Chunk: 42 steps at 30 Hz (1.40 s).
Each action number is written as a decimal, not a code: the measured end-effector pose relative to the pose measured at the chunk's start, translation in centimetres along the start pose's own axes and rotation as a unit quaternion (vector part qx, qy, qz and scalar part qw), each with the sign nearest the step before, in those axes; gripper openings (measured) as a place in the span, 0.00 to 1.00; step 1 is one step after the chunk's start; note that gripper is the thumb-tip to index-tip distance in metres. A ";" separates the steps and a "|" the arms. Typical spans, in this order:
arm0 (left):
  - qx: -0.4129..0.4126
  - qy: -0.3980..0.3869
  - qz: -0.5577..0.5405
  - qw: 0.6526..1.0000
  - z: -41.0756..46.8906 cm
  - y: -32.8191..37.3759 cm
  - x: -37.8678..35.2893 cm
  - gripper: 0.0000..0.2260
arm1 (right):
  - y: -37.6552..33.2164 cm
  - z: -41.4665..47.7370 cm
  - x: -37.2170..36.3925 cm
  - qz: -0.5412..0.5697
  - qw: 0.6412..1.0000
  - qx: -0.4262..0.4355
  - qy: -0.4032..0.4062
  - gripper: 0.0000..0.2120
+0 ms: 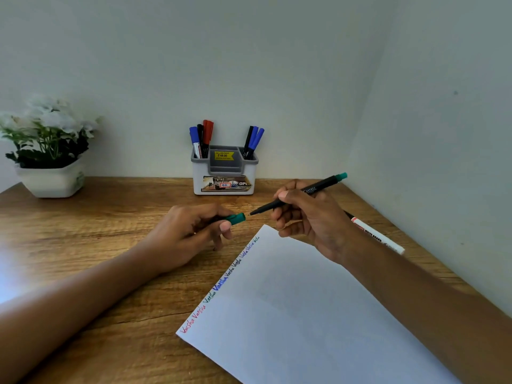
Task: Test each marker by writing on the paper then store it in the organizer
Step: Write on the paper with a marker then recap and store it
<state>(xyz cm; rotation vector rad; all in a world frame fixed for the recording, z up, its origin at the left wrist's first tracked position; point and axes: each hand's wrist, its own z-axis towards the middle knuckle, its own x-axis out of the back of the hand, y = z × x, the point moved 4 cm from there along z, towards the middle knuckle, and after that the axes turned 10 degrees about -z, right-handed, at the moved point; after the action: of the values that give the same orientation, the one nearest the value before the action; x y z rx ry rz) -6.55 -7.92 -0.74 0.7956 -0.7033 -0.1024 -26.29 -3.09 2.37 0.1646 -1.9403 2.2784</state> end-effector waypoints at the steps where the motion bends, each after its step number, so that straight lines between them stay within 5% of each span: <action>1: 0.003 -0.003 0.006 1.000 0.0 0.0 0.0 0.13 | 0.0 0.0 -0.1 0.005 1.000 -0.005 -0.001 0.07; 11: 0.040 -0.030 -0.015 0.999 0.1 0.9 -0.9 0.09 | 0.7 -0.7 -1.9 -0.035 0.997 0.010 -0.071 0.05; 22: 0.061 0.016 -0.187 0.980 0.8 2.4 -2.0 0.17 | -1.1 -1.4 -2.1 -0.059 0.995 0.084 -0.010 0.10; 27: 0.066 0.025 -0.216 0.974 1.1 3.3 -1.4 0.07 | -1.8 -1.5 -2.1 -0.060 0.992 0.114 -0.020 0.06; 36: 0.129 0.080 -0.113 0.982 3.1 1.3 1.6 0.20 | -2.1 -0.3 0.7 -0.041 0.994 0.091 0.049 0.06; 42: 0.188 0.149 0.116 0.964 6.4 -2.7 3.6 0.28 | -3.8 2.1 2.9 -0.197 0.978 -0.032 0.061 0.15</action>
<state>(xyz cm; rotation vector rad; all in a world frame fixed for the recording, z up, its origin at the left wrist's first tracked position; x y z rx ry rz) -7.26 -15.04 2.51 1.0574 -0.5299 0.3669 -28.48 -4.47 6.94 0.3577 -1.7347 1.9218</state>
